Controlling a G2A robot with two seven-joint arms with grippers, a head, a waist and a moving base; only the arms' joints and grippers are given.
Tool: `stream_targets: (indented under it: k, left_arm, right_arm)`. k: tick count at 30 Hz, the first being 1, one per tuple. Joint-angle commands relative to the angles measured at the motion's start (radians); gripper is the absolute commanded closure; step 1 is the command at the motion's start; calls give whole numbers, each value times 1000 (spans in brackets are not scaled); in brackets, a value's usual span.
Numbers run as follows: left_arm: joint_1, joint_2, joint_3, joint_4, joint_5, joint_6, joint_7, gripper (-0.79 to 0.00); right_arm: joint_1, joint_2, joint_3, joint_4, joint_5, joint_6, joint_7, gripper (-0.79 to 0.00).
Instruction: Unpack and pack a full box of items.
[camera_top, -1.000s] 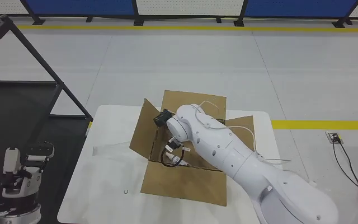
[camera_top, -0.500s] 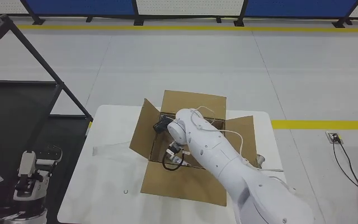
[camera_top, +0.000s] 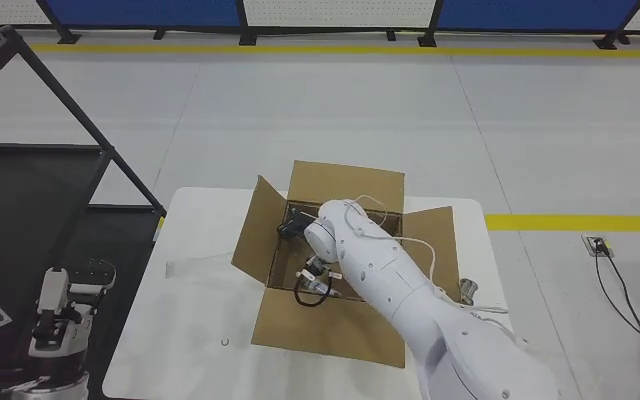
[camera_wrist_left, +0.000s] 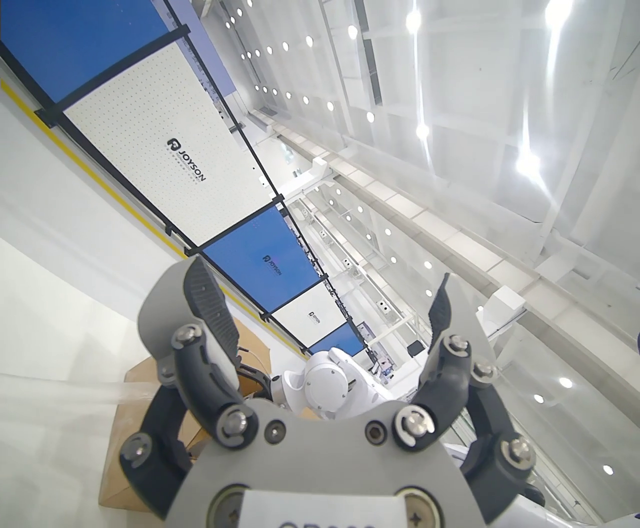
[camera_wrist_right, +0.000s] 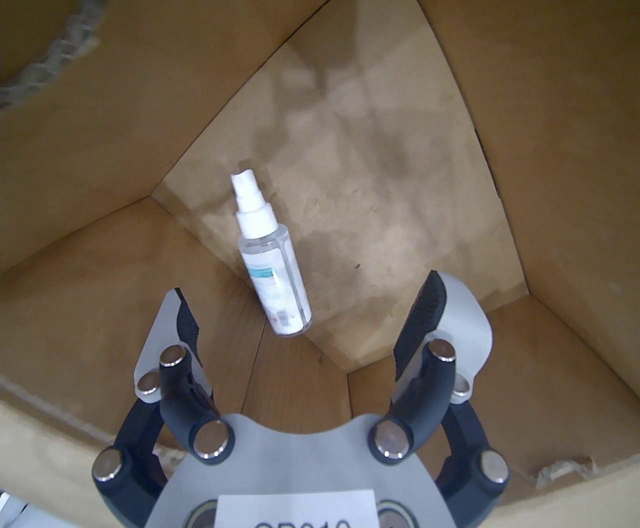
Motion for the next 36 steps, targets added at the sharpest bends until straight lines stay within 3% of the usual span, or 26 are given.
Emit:
stream_targets:
  k: [1,10,17,27,28,29,30,36]
  left_arm:
    - [11,-4,17,-11,46,-11,32,-785]
    - [65,-21,83,-44,161,-37,156,-785]
    - [98,-31,109,-51,225,-57,204,-785]
    - [130,-40,116,-67,253,-83,237,-785]
    - [132,-41,116,-68,254,-86,239,-785]
    - [134,-41,115,-67,255,-88,239,-785]
    - [135,-42,114,-67,255,-90,239,-785]
    - [143,-45,106,-69,251,-101,239,-785]
  right_arm:
    - [-14,8,5,18,-4,-49,-47,-785]
    - [-68,41,17,33,-40,-202,-209,-785]
    - [-114,64,25,-16,-77,-186,-288,-785]
    - [-158,98,25,-147,-159,-103,-192,-785]
    - [-162,103,28,-158,-163,-100,-188,-683]
    - [-166,107,30,-170,-170,-98,-182,-456]
    - [-170,112,32,-181,-175,-94,-174,-345]
    - [-187,139,55,-244,-196,-69,-119,-80]
